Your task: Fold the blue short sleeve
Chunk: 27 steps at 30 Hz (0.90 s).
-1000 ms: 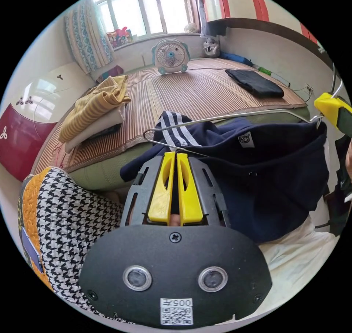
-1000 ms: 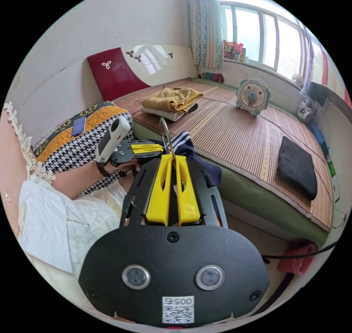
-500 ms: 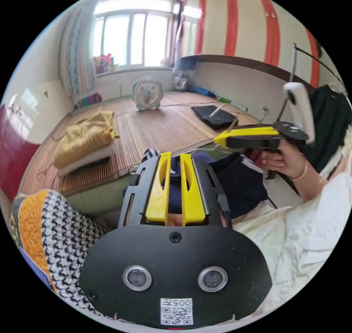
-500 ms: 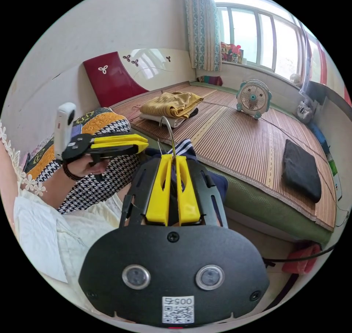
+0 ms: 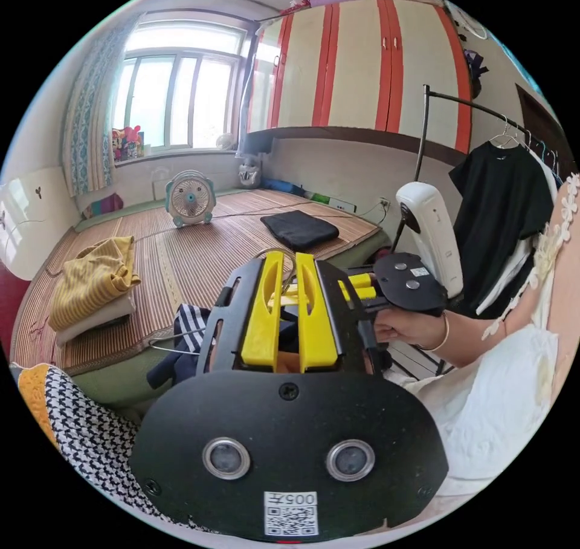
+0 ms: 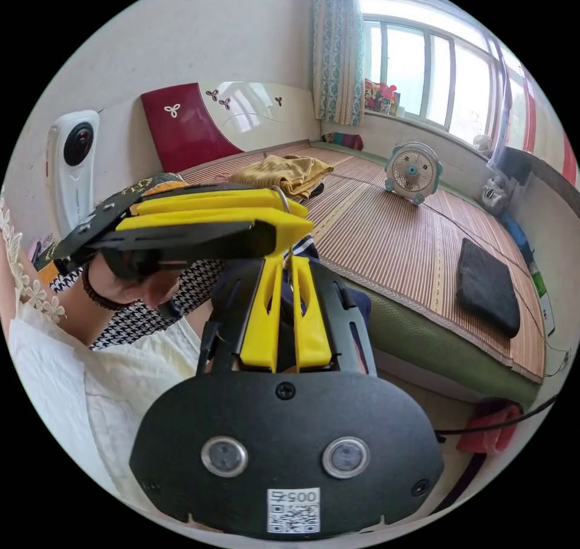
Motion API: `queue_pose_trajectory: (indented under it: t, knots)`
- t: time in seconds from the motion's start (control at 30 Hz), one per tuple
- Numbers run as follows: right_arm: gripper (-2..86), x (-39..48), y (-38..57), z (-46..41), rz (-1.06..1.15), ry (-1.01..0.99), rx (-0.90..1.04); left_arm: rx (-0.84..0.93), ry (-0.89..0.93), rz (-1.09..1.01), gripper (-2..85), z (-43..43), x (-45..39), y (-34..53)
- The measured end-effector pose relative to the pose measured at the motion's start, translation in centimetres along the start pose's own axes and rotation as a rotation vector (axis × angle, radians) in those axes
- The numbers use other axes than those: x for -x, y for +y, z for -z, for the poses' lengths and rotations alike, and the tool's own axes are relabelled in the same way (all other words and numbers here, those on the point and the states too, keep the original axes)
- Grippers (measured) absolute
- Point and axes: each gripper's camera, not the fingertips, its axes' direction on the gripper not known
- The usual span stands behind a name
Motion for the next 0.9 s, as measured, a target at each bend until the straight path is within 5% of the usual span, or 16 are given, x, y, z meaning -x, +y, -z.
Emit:
queue_pose_trajectory:
  t: [0.43, 0.9]
  knots:
    - [3.9, -1.1, 2.0, -1.5, -0.035, -0.025, 0.015, -0.072, 0.042, 0.144, 4.1, 3.4, 4.2, 1.7]
    - [4.4, 0.8, 1.4, -7.4, -0.002, -0.252, 0.211, -0.231, -0.298, 0.399, 2.3, 11.9, 13.9, 2.2]
